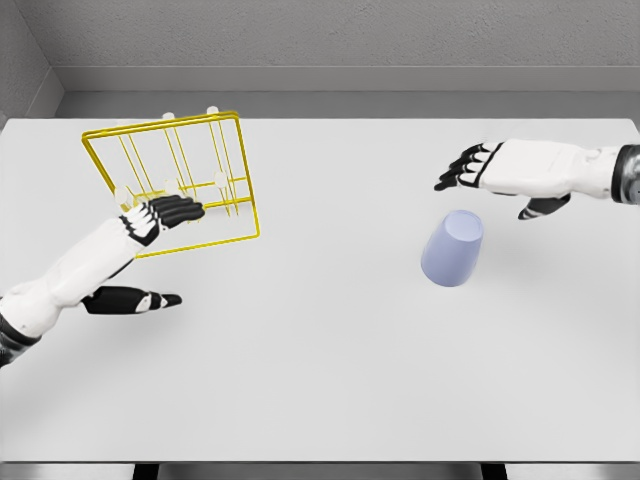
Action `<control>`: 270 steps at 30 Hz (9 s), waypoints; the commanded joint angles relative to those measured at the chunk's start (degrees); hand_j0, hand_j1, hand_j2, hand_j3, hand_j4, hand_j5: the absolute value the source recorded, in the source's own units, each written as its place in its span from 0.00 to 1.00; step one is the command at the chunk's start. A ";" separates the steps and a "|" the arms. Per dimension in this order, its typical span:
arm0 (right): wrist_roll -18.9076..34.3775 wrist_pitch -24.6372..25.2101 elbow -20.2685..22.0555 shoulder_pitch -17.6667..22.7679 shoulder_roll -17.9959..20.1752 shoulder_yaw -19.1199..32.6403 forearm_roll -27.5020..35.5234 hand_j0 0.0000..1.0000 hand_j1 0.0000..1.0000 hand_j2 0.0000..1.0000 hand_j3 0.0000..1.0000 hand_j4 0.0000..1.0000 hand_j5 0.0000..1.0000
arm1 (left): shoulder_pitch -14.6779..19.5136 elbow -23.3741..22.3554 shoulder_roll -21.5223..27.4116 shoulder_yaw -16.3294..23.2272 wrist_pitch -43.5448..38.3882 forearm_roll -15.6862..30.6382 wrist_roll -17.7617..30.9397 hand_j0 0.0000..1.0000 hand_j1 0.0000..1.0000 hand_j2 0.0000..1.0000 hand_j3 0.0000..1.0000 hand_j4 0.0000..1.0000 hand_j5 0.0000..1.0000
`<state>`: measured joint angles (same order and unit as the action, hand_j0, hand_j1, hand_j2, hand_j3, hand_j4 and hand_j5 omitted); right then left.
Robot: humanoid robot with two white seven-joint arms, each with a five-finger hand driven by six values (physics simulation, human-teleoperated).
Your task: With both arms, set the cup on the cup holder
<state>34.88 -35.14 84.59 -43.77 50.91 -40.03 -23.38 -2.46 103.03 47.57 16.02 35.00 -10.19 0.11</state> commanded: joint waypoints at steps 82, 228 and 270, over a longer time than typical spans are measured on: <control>0.12 0.14 16.75 2.72 4.55 -1.54 -5.45 0.60 0.60 0.60 0.60 0.60 0.60 | 6.59 -7.32 -9.69 17.64 -19.54 39.89 12.63 1.00 1.00 1.00 1.00 1.00 1.00; 0.12 0.14 4.62 31.90 -15.75 45.57 11.69 1.00 1.00 1.00 1.00 1.00 1.00 | 14.06 -4.77 -23.14 22.48 -30.08 37.08 12.37 0.51 0.51 0.51 0.51 0.51 0.51; 0.12 0.14 4.70 31.90 -15.66 45.57 11.78 1.00 1.00 1.00 1.00 1.00 1.00 | 13.62 0.15 -5.56 9.03 -16.20 40.86 12.28 0.52 0.52 0.52 0.52 0.52 0.52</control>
<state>35.03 -35.17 89.25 -11.87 35.18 5.53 -12.05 11.16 103.15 41.34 25.53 18.66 30.00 12.43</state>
